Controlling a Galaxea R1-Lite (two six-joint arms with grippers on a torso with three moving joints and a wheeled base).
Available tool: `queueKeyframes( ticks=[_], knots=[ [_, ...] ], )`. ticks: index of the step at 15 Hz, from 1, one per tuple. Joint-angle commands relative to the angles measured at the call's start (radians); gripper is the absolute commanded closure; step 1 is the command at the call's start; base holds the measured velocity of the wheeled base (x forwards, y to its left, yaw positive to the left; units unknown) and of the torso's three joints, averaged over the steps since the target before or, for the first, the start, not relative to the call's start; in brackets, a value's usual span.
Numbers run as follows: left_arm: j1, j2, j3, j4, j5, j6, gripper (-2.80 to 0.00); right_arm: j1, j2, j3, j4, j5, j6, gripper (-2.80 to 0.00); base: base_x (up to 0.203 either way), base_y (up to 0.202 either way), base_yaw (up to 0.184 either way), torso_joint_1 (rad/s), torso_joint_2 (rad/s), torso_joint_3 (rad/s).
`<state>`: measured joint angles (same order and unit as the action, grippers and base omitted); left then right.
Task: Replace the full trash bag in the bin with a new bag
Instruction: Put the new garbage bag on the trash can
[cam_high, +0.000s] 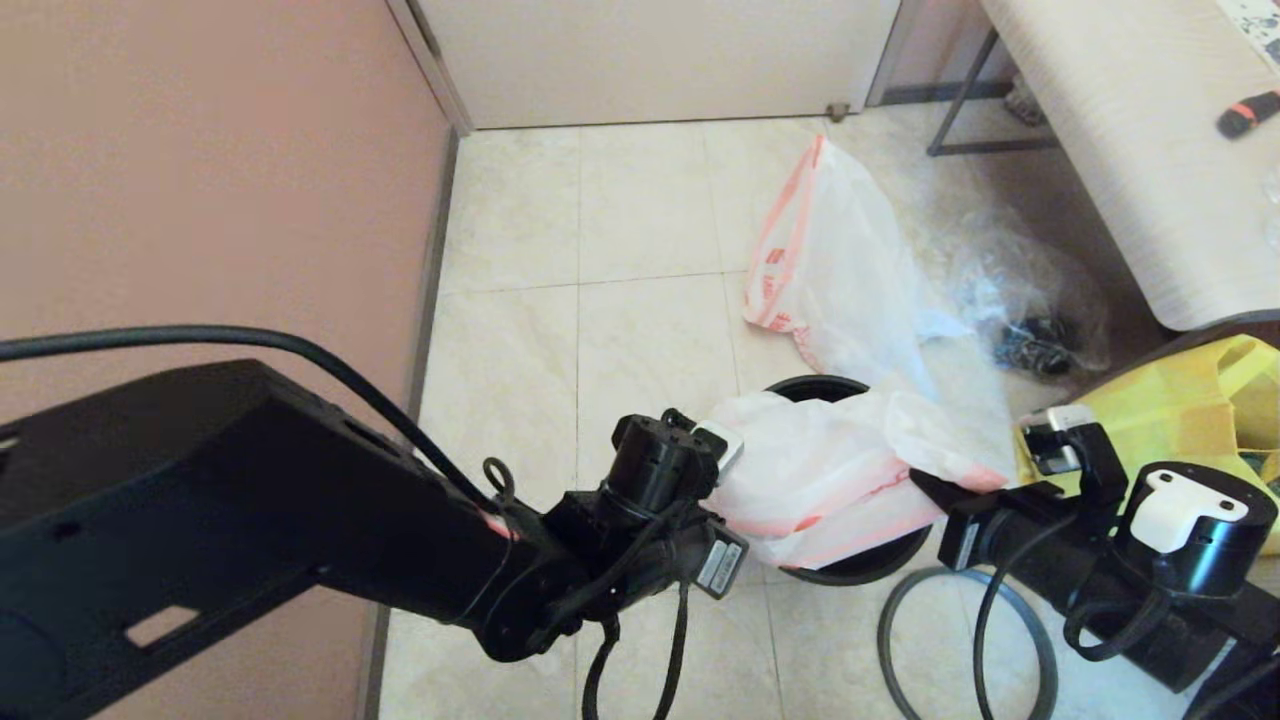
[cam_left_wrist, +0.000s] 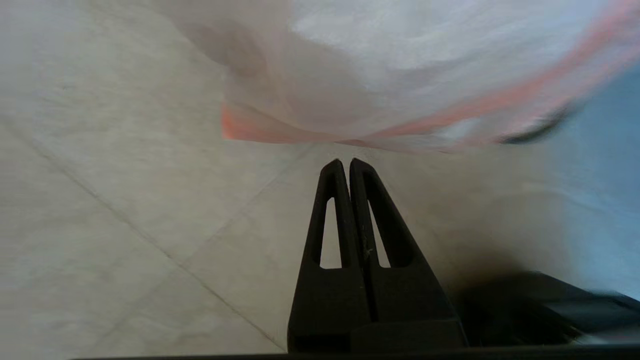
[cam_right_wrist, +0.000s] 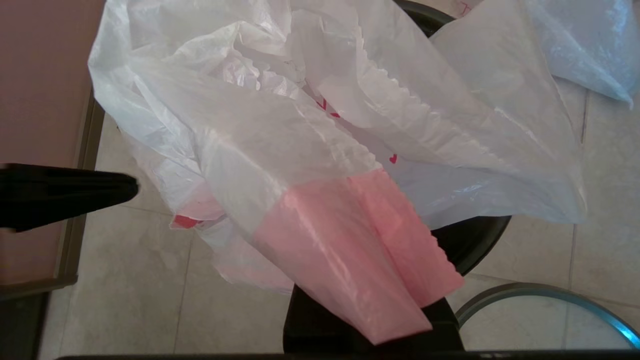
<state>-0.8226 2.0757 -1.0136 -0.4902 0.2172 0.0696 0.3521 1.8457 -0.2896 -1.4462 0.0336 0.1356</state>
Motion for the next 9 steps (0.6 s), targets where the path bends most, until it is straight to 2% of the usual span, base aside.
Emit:
queueKeyframes(
  ticks=[1, 2, 4, 6, 8, 9],
  knots=[
    [-0.003, 0.065, 0.052, -0.121, 0.061, 0.077, 0.00, 0.002, 0.003, -0.004, -0.008, 0.000, 0.013, 0.00, 0.000, 0.000, 0.000, 0.000, 0.00, 0.000],
    [-0.009, 0.084, 0.086, -0.213, 0.076, 0.120, 0.00, 0.004, 0.000, -0.008, -0.007, 0.000, 0.033, 0.00, 0.000, 0.000, 0.000, 0.000, 0.00, 0.000],
    [-0.025, 0.138, 0.141, -0.369, 0.096, 0.187, -2.80, 0.004, -0.002, -0.011, -0.007, 0.000, 0.045, 0.00, 0.000, 0.000, 0.000, 0.000, 0.00, 0.000],
    [-0.056, 0.147, 0.171, -0.398, 0.111, 0.168, -2.80, 0.004, -0.008, -0.014, -0.008, 0.000, 0.059, 0.00, 0.000, 0.000, 0.000, 0.000, 0.00, 0.000],
    [-0.097, 0.145, 0.174, -0.367, 0.097, -0.001, -2.80, 0.002, -0.013, -0.026, -0.008, 0.000, 0.093, 0.00, 0.000, 0.000, 0.000, 0.000, 0.00, 0.000],
    [-0.104, 0.137, 0.168, -0.293, 0.065, -0.102, -2.80, 0.002, -0.013, -0.028, -0.008, 0.000, 0.105, 0.00, 0.000, 0.000, 0.000, 0.000, 0.00, 0.000]
  ],
)
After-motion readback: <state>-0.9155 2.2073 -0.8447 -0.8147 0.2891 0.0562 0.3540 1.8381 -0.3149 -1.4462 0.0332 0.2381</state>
